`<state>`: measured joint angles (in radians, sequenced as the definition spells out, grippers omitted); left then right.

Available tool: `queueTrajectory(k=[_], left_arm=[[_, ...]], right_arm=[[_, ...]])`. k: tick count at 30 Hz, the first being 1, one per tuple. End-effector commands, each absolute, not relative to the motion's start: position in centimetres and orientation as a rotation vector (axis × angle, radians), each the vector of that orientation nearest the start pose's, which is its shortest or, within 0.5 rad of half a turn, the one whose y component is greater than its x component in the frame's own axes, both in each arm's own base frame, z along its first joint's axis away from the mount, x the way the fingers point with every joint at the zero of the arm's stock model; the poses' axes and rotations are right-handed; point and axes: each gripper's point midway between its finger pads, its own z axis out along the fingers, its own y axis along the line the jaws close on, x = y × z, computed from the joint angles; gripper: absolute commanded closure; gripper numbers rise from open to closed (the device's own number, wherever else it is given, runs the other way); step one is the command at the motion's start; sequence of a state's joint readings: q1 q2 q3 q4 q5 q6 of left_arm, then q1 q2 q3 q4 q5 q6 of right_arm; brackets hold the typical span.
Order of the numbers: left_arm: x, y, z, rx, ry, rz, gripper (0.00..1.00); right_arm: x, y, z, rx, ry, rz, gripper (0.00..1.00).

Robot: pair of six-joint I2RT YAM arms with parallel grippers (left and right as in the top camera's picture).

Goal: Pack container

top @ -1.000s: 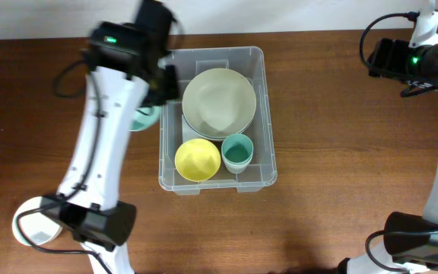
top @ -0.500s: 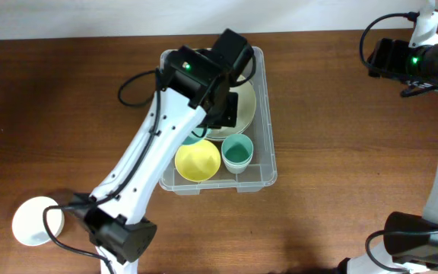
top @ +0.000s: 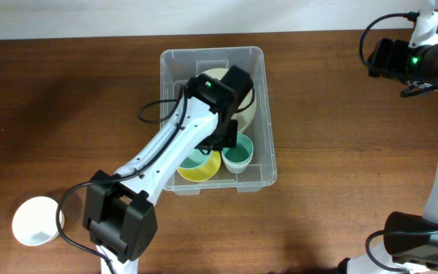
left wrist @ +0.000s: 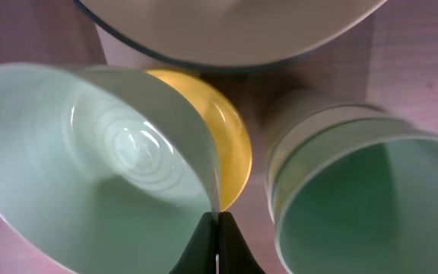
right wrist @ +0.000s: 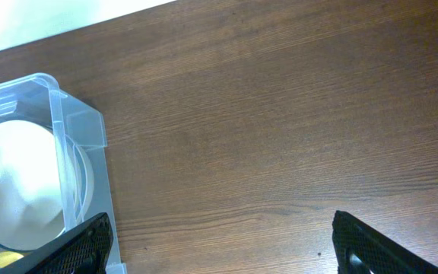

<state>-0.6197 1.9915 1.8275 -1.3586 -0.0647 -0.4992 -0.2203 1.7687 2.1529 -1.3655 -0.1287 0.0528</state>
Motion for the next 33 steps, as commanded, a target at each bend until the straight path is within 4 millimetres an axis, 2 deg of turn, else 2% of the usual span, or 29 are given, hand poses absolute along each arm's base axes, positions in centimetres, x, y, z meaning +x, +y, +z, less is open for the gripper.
queueTrajectory(k=[1,6,7,9,10,12,15,17,19,21,22,24,26,27,28,33], left_arm=[[31.7,-21.8,10.9,0.168,3.104,0.041,0.99],[31.7,-21.8,10.6,0.169,3.107,0.045,0.99],[31.7,-21.8,10.6,0.169,3.106,0.045,0.93],[31.7,-21.6,10.7,0.163,3.108,0.046,0.54],[32.0,-21.1,11.7,0.139,3.104,0.044,0.47],[32.9,-20.2,13.7,0.097,3.066,0.029,0.46],[34.8,-18.4,18.3,0.017,2.938,0.002,0.46],[35.9,-16.0,22.1,-0.049,2.821,0.015,0.46],[36.6,-12.9,25.8,-0.145,2.706,0.038,0.44],[36.8,-9.4,28.6,-0.254,2.618,0.052,0.43],[36.7,-7.5,29.7,-0.316,2.582,0.057,0.43],[36.4,-4.1,30.9,-0.429,2.537,0.070,0.41],[35.6,-0.1,31.6,-0.564,2.509,0.104,0.35],[35.2,1.3,31.6,-0.616,2.505,0.116,0.30],[34.4,3.8,31.4,-0.711,2.510,0.131,0.27],[32.2,8.6,30.0,-0.933,2.541,0.156,0.22]], right_arm=[[40.7,-7.2,31.3,0.313,2.535,0.089,0.12],[40.7,-7.2,31.3,0.313,2.535,0.089,0.12],[40.7,-7.2,31.3,0.313,2.535,0.089,0.12],[40.7,-7.2,31.3,0.313,2.535,0.089,0.12],[40.7,-7.2,31.3,0.313,2.535,0.089,0.12],[40.7,-7.2,31.3,0.313,2.534,0.089,0.12],[40.7,-7.2,31.3,0.311,2.535,0.089,0.13],[40.8,-7.1,31.2,0.306,2.537,0.090,0.18],[41.0,-6.8,30.9,0.260,2.549,0.083,0.32],[41.3,-6.2,30.3,0.234,2.567,0.088,0.53],[41.7,-5.7,29.8,0.210,2.583,0.097,0.67],[42.4,-4.7,28.5,0.157,2.617,0.105,0.90],[43.4,-3.3,26.6,0.106,2.664,0.122,0.96],[43.8,-2.5,25.8,0.069,2.683,0.130,0.96],[44.5,-1.3,24.2,0.007,2.715,0.137,0.96],[46.3,2.8,18.9,-0.135,2.816,0.206,0.96]])
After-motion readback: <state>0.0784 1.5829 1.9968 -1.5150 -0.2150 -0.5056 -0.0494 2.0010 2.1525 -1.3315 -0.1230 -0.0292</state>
